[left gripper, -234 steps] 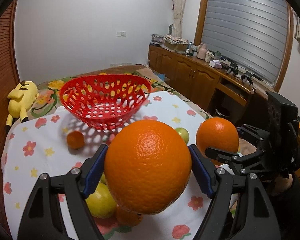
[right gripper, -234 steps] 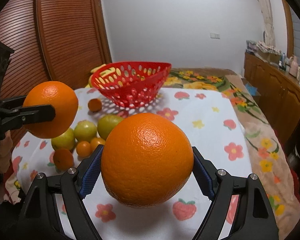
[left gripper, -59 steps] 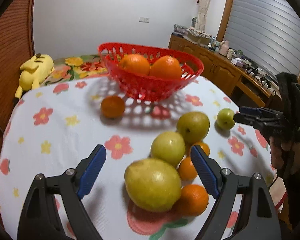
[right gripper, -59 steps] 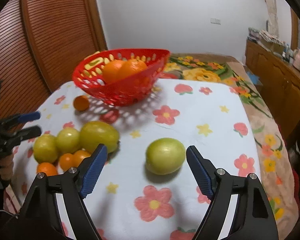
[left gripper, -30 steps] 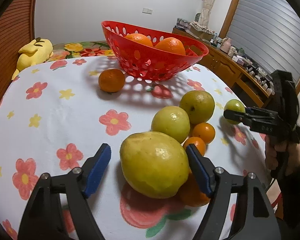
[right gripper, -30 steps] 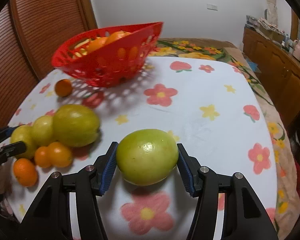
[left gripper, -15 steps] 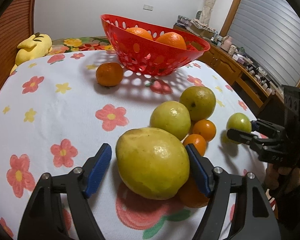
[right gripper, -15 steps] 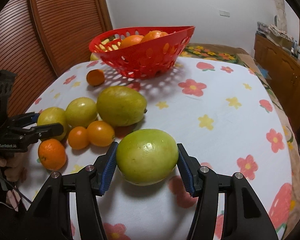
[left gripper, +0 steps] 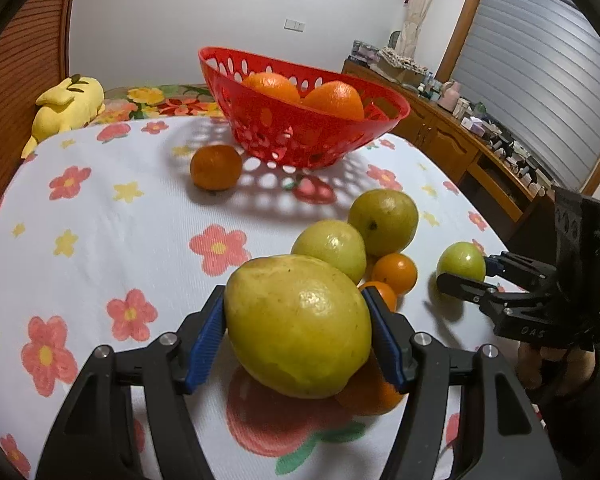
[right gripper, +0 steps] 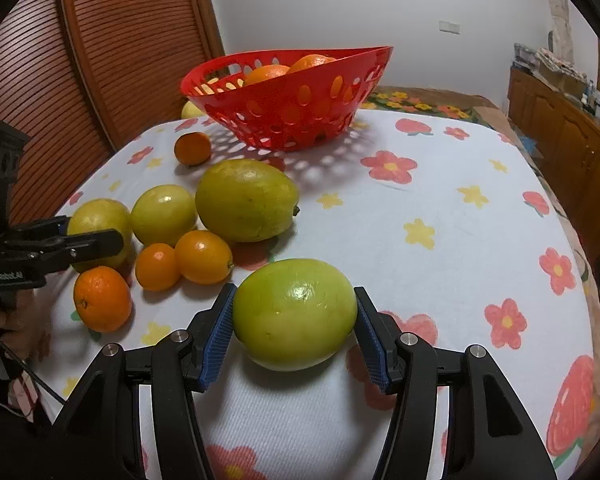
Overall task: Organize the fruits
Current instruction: 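Carry the pomelo and lime over the red basket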
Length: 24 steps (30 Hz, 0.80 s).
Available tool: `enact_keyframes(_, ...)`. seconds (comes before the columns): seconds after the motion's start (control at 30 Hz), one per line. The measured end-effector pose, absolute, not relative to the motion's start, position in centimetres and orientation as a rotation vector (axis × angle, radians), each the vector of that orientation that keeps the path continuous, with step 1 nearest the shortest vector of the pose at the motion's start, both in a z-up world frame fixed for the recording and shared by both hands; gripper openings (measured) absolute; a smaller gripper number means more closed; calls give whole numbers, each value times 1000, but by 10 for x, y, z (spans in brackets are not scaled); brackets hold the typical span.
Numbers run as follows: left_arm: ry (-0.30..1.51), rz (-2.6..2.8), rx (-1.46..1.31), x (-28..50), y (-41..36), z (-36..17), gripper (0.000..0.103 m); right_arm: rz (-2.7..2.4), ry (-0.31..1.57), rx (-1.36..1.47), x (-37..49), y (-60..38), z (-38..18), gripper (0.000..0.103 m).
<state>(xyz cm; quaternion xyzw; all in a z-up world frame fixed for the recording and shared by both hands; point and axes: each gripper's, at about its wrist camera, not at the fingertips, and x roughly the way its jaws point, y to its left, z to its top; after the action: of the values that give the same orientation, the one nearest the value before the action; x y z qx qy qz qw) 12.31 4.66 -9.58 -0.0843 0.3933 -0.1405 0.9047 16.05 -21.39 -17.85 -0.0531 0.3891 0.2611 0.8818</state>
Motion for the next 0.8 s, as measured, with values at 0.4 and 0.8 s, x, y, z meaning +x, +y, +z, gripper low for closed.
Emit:
enact_keyframes(0.4,751,-289,-169,129,49,-66,65,557,772,-122,158,-214,-157,58)
enact_keyframes(0.8,698,-291,-150,143,48,-39,65,580,685,-162,161,-203,-115,58)
